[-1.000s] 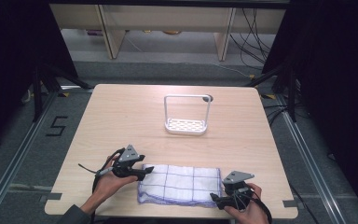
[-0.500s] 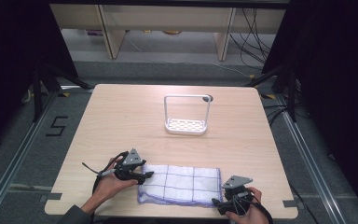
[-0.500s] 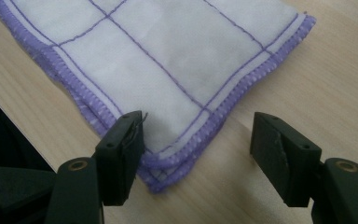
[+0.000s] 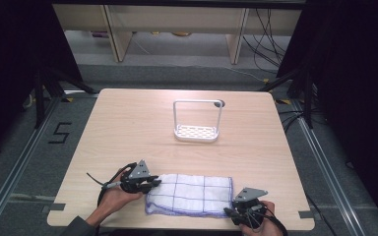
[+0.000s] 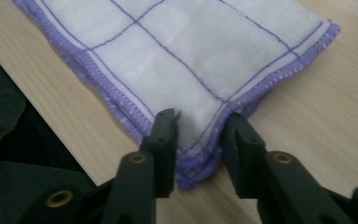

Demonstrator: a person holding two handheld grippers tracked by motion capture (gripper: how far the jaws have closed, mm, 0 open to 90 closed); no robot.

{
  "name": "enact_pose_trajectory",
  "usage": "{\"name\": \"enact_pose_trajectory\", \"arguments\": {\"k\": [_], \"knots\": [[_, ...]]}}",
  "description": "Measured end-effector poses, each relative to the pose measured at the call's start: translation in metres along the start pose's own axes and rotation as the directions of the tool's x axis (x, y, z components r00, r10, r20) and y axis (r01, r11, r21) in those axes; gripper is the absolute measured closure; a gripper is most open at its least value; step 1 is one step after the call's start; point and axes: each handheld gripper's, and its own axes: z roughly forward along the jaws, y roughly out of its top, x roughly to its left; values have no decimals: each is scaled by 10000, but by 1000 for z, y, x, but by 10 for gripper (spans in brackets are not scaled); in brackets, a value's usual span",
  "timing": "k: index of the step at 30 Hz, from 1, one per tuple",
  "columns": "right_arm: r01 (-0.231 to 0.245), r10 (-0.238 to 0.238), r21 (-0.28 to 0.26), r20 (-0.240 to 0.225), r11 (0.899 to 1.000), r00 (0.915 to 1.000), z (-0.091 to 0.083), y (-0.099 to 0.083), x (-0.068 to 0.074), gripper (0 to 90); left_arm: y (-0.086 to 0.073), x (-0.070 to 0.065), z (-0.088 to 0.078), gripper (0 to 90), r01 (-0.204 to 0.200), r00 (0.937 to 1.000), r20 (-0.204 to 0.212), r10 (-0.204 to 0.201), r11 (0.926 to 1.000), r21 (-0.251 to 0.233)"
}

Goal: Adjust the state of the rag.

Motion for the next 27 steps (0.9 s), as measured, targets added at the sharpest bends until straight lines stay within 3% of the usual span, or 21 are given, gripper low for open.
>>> {"name": "enact_pose_trajectory", "arguments": {"k": [1, 2, 4, 8, 11, 15, 18, 19, 20, 21, 22, 25, 27], "knots": [[20, -20, -3, -83, 10000, 10000, 0, 0, 1, 736, 0, 0, -1, 791, -20, 10000, -7, 20, 10000, 27], [373, -376, -363, -59, 9986, 9993, 3, -1, -1, 776, -1, -1, -2, 795, -16, 10000, -30, 16, 10000, -32], [500, -507, -356, -165, 9981, 9986, 3, -1, -1, 822, -2, -2, -5, 801, 39, 10000, -42, -39, 10000, -42], [616, -626, -290, -349, 9977, 9974, 4, 5, -6, 843, -3, -5, -13, 806, 337, 9993, -129, -341, 9990, -304], [830, -838, -201, -415, 9963, 9956, 6, 14, -16, 845, -4, -10, -22, 806, 121, 9998, -140, -126, 9993, -341], [854, -864, -267, -401, 9960, 9955, 12, 35, -35, 845, -10, -19, -34, 802, 738, 9968, 369, -710, 9940, -812], [980, -983, -99, -352, 9951, 9945, 18, 51, -47, 844, -12, -25, -40, 801, 926, 9953, 366, -900, 9926, -782], [1049, -1053, -134, -404, 9944, 9936, 22, 56, -52, 844, -13, -26, -40, 801, 641, 9969, 497, -606, 9953, -728], [1331, -1332, -50, -527, 9911, 9897, 25, 62, -55, 844, -14, -31, -39, 801, 666, 9970, 452, -628, 9940, -872], [1287, -1282, 78, -476, 9917, 9906, 28, 66, -57, 844, -13, -34, -40, 800, 559, 9968, 602, -520, 9963, -654], [1535, -1530, 77, -454, 9881, 9872, 31, 72, -63, 844, -14, -37, -39, 800, 528, 9976, 484, -497, 9965, -652], [1329, -1310, 324, -549, 9906, 9899, 34, 86, -70, 845, -14, -47, -35, 799, 538, 9962, 714, -489, 9962, -682], [1525, -1519, 111, -436, 9882, 9874, 37, 92, -74, 845, -14, -50, -35, 798, 427, 9962, 786, -378, 9971, -625]]}}
